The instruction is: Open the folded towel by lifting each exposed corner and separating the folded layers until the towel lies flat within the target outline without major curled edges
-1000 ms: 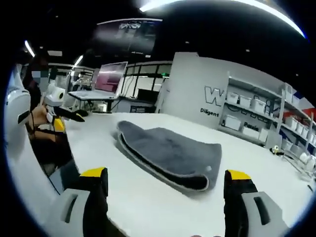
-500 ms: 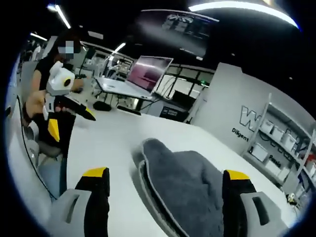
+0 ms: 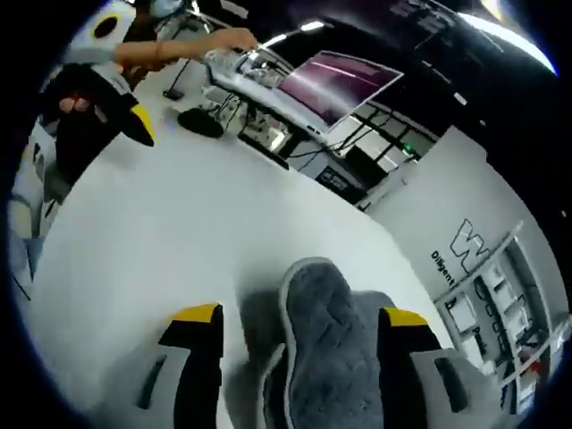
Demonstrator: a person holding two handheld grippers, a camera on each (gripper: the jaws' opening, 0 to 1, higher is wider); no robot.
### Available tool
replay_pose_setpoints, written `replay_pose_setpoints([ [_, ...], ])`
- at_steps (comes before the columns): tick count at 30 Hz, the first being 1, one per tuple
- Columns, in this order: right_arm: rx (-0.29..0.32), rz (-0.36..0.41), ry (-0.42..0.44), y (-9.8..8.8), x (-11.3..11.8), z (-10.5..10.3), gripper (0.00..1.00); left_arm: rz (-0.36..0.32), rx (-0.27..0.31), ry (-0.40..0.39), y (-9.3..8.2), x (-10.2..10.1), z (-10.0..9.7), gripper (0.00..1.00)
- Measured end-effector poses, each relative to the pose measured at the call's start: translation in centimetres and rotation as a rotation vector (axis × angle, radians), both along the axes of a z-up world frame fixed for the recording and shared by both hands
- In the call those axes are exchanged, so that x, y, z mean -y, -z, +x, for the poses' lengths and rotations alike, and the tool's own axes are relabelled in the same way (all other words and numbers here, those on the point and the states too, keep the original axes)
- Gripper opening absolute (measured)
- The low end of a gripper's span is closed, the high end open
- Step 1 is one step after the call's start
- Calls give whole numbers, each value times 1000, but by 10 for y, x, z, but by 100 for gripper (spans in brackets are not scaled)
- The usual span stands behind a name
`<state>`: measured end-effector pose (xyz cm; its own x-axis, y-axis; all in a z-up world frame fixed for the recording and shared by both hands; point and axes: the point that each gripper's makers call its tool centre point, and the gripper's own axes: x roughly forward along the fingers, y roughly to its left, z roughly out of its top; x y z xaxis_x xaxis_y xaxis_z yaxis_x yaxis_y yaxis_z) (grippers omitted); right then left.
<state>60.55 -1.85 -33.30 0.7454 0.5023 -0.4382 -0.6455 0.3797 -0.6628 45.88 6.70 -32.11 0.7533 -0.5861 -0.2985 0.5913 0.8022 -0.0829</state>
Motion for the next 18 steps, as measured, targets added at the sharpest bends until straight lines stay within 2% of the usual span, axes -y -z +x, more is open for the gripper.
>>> replay_pose_setpoints([
  [1, 2, 11, 1, 1, -2, 1, 60, -1, 1, 1, 0, 0, 0, 99],
  [3, 34, -46, -44, 1, -8, 6, 49, -2, 2, 4, -1, 1, 0, 99],
  [5, 36, -93, -83, 5, -12, 11, 40, -3, 2, 6, -1, 1, 1, 99],
  [10, 42, -133, -137, 4, -17, 22, 15, -5, 5, 10, -2, 4, 3, 99],
  [11, 45, -148, -156, 2, -17, 23, 8, -5, 5, 11, -2, 5, 3, 99],
  [12, 46, -144, -174, 1, -18, 23, 0, -5, 5, 12, -2, 5, 3, 99],
  [13, 4, -64, -189, -4, -22, 21, 0, -5, 4, 14, -2, 7, 3, 99],
  [14, -17, -50, -196, -6, -21, 20, 0, -4, 3, 15, -2, 7, 3, 99],
  [16, -15, -43, -195, -11, -15, 20, 0, -4, 3, 16, -2, 8, 3, 99],
  [18, -33, 32, -175, -20, -8, 21, 0, -3, 3, 17, -3, 9, 3, 99],
])
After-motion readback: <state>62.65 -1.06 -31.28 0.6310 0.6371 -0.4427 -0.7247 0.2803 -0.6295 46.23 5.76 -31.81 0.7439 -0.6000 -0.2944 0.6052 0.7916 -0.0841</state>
